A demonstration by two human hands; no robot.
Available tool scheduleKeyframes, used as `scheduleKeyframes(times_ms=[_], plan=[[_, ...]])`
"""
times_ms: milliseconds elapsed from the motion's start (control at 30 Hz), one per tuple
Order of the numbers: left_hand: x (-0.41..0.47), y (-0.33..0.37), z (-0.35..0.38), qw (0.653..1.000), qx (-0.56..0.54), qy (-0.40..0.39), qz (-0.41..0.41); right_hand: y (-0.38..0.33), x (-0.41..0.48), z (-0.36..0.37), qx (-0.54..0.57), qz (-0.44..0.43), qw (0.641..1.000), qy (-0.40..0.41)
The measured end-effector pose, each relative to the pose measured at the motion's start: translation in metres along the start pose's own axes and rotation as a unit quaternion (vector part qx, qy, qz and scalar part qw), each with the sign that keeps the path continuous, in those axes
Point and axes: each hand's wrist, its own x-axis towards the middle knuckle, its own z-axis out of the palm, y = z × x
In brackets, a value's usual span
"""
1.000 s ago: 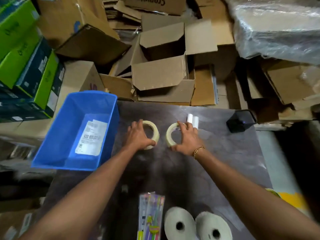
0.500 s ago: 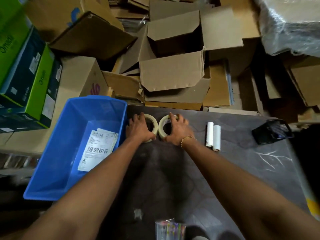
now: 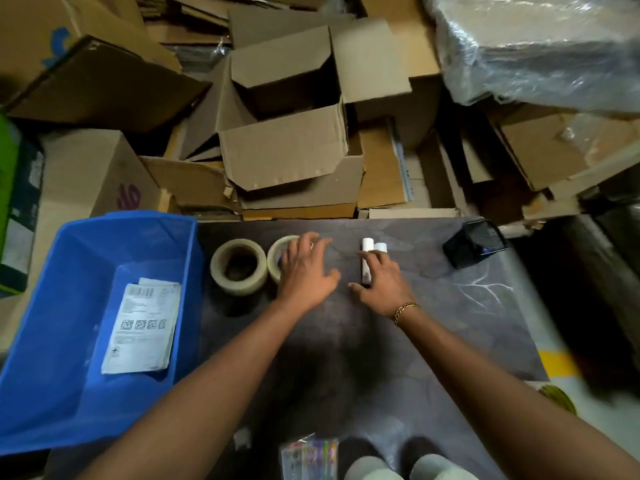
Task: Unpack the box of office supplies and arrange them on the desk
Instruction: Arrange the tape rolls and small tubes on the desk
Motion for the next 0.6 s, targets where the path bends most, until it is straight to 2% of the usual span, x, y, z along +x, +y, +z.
scheduleKeyframes(times_ms=[100, 200, 267, 400, 600], plan=[[0.012, 0.031, 0.026, 0.995, -0.049, -0.085, 0.0, 0.027, -0.003, -0.006, 0.024, 0.042, 0.999, -0.004], [0.026, 0.052, 0.05, 0.98, -0.091, -0.173, -0.043, 0.044, 0.005, -0.006, 0.035, 0.062, 0.997, -0.031], [0.031, 0.059, 0.064, 0.97, -0.108, -0.205, -0.07, 0.047, 0.012, -0.005, 0.032, 0.071, 0.996, -0.05], [0.029, 0.066, 0.079, 0.97, -0.084, -0.213, -0.084, 0.052, 0.021, 0.0, 0.035, 0.094, 0.991, -0.09], [-0.007, 0.071, 0.073, 0.967, -0.087, -0.215, -0.107, 0.064, -0.016, -0.005, 0.073, 0.065, 0.987, -0.124]])
